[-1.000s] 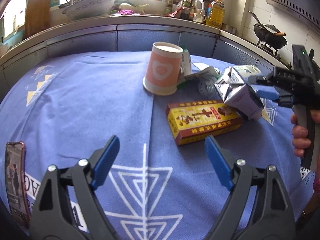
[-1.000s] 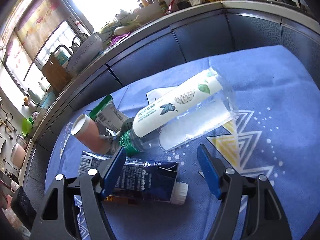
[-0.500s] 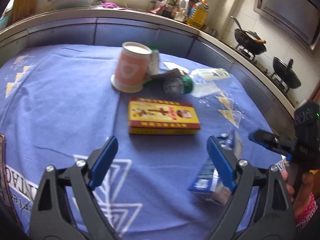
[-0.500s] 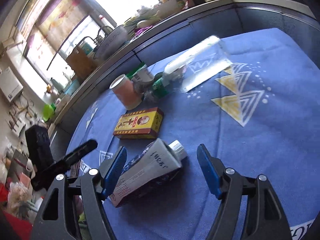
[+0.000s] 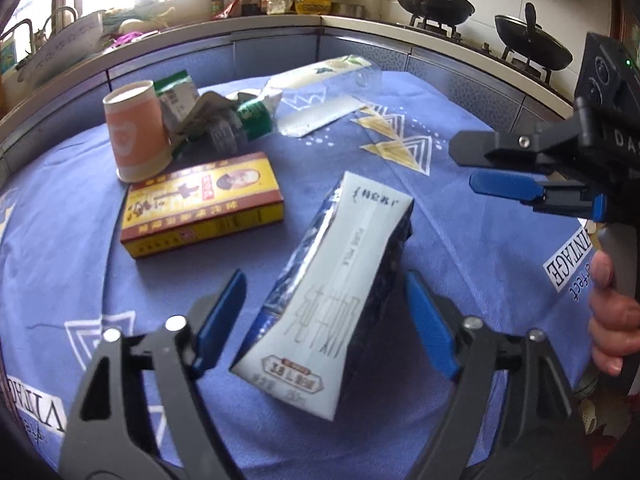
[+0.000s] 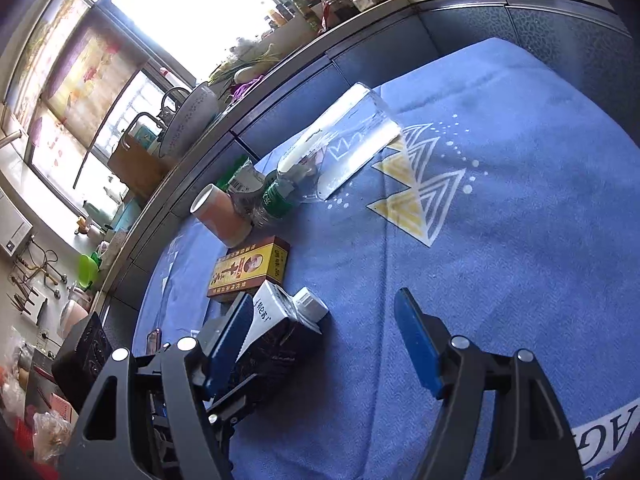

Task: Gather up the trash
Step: 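Close left gripper on milk carton while right gripper closes on yellow-red box, then lift milk carton in left gripper while right gripper lifts the yellow-red box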

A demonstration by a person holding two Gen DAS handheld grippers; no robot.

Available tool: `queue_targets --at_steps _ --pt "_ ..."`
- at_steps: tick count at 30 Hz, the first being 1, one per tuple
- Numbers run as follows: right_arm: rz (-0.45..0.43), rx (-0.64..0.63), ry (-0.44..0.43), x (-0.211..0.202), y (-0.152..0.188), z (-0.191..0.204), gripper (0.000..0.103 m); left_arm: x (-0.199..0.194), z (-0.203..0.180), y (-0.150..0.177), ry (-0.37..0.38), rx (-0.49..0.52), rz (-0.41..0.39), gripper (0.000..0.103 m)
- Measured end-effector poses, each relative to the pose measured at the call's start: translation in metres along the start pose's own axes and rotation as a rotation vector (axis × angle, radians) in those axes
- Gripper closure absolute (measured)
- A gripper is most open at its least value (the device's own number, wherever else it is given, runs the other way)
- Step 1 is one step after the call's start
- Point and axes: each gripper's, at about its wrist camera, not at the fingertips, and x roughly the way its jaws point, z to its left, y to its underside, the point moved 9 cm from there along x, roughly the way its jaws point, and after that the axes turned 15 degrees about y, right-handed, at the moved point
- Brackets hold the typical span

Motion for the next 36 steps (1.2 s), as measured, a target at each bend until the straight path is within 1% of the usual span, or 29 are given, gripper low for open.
queue_targets --at_steps 1,2,3,6,9,12,14,16,17,19,21,24,25,26,27,28,29,30,31,32,34,36 --pt "-0.002 -0.015 0.003 0.002 -0.001 0.004 0.03 0.001 0.001 0.002 0.01 -0.007 0.004 0.043" --pt "-0.006 -0.032 0.01 0.003 -0.003 0.008 0.03 -0.001 0.003 0.003 0.015 -0.011 -0.004 0.05" --pt "-0.01 -0.053 0.017 0.006 -0.005 0.013 0.03 -0.004 0.005 0.004 0.015 -0.017 -0.009 0.052" --pt "-0.01 -0.154 0.025 0.016 -0.01 0.038 0.03 -0.022 0.017 0.008 0.037 -0.051 -0.034 0.052" --pt "-0.013 -0.294 0.006 0.029 -0.012 0.073 0.03 -0.053 0.038 0.018 0.026 -0.092 -0.07 0.052" --pt "-0.026 -0.471 -0.02 0.047 -0.012 0.113 0.03 -0.091 0.061 0.033 0.009 -0.16 -0.117 0.053" --pt "-0.009 -0.548 -0.025 0.063 -0.011 0.136 0.03 -0.111 0.076 0.046 -0.006 -0.215 -0.138 0.053" --pt "0.016 -0.616 -0.047 0.078 -0.006 0.162 0.03 -0.13 0.091 0.059 -0.037 -0.266 -0.155 0.053" --pt "0.016 -0.653 -0.044 0.085 -0.003 0.172 0.029 -0.137 0.097 0.065 -0.054 -0.282 -0.162 0.053" --pt "0.016 -0.744 -0.013 0.101 0.005 0.19 0.028 -0.148 0.107 0.072 -0.09 -0.303 -0.175 0.053" --pt "0.009 -0.825 0.034 0.117 0.014 0.198 0.028 -0.152 0.115 0.075 -0.139 -0.305 -0.175 0.053" --pt "0.002 -0.907 0.118 0.135 0.021 0.195 0.028 -0.152 0.118 0.074 -0.153 -0.313 -0.18 0.053" --pt "0.011 -0.915 0.137 0.14 0.022 0.19 0.028 -0.149 0.118 0.073 -0.154 -0.313 -0.178 0.053" --pt "0.024 -0.908 0.147 0.142 0.023 0.184 0.033 -0.145 0.118 0.072 -0.159 -0.311 -0.171 0.053" --pt "0.023 -0.886 0.138 0.138 0.023 0.179 0.034 -0.139 0.119 0.069 -0.168 -0.308 -0.159 0.053" --pt "0.033 -0.851 0.117 0.132 0.022 0.174 0.04 -0.135 0.12 0.068 -0.173 -0.306 -0.147 0.053" --pt "0.035 -0.82 0.105 0.125 0.021 0.168 0.04 -0.13 0.12 0.068 -0.174 -0.306 -0.137 0.051" --pt "0.025 -0.793 0.102 0.115 0.021 0.162 0.04 -0.126 0.119 0.067 -0.164 -0.31 -0.131 0.048" --pt "0.013 -0.772 0.106 0.104 0.022 0.154 0.04 -0.124 0.119 0.065 -0.162 -0.317 -0.131 0.039" --pt "0.007 -0.751 0.112 0.094 0.024 0.147 0.041 -0.124 0.118 0.064 -0.162 -0.318 -0.138 0.035" --pt "-0.003 -0.696 0.122 0.073 0.029 0.126 0.041 -0.12 0.117 0.058 -0.164 -0.31 -0.142 0.035" --pt "-0.01 -0.642 0.153 0.057 0.035 0.102 0.041 -0.114 0.12 0.056 -0.184 -0.311 -0.124 0.035"
